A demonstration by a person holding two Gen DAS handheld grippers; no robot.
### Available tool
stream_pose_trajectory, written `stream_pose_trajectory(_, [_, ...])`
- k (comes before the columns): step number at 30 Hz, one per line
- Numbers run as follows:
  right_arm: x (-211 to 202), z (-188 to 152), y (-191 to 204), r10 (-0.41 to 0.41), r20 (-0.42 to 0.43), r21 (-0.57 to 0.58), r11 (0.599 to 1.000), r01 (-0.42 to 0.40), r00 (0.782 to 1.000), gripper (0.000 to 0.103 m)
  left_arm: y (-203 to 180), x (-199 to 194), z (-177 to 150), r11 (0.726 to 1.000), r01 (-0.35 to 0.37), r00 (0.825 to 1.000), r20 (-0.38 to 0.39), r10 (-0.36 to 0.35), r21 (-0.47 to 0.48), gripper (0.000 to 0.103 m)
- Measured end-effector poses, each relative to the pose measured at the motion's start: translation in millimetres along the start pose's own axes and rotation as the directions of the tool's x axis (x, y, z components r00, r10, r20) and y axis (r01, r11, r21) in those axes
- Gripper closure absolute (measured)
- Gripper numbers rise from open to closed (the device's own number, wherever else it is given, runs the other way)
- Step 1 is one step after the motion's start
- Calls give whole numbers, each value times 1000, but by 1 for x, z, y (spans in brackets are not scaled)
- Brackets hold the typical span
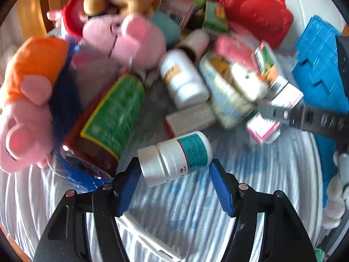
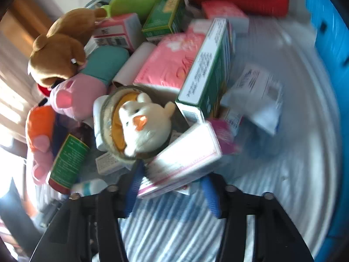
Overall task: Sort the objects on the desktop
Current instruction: 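Grasp the white teal-label pill bottle with the left tool while the right tool grasps the pink-white box, then carry the pill bottle and pink-white box with both tools over the blue bin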
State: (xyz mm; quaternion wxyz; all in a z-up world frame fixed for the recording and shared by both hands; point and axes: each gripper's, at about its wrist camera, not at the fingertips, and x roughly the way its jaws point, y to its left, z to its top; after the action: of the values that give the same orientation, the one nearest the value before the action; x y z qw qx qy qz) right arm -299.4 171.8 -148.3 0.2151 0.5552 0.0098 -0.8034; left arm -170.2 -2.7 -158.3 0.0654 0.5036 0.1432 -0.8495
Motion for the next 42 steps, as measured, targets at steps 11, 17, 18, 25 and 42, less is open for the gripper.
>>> stream_pose_trajectory(11, [-82,-17,9,-2,135,-98,995,15,991,85,-24,-73,18,998,25,983,179,-34,50,39])
stream_pose_trajectory(17, [-156,-22,17,-17,273,-145,988,59,962,85,-68,-114,41,994,20,957,286,-52,111,39])
stream_pose_trajectory(18, [-170,-22,18,-24,299,-146,987,71,954,85,-73,-123,43,992,19,952,301,-55,122,39])
stream_pose_trajectory(25, [-264,-36,7,-76,482,-144,976,164,873,85,-131,-183,49,977,41,901,415,-126,208,39])
stream_pose_trajectory(42, [-404,-97,-149,-371,628,151,921,360,684,85,-332,-261,25,863,106,798,475,-371,495,39])
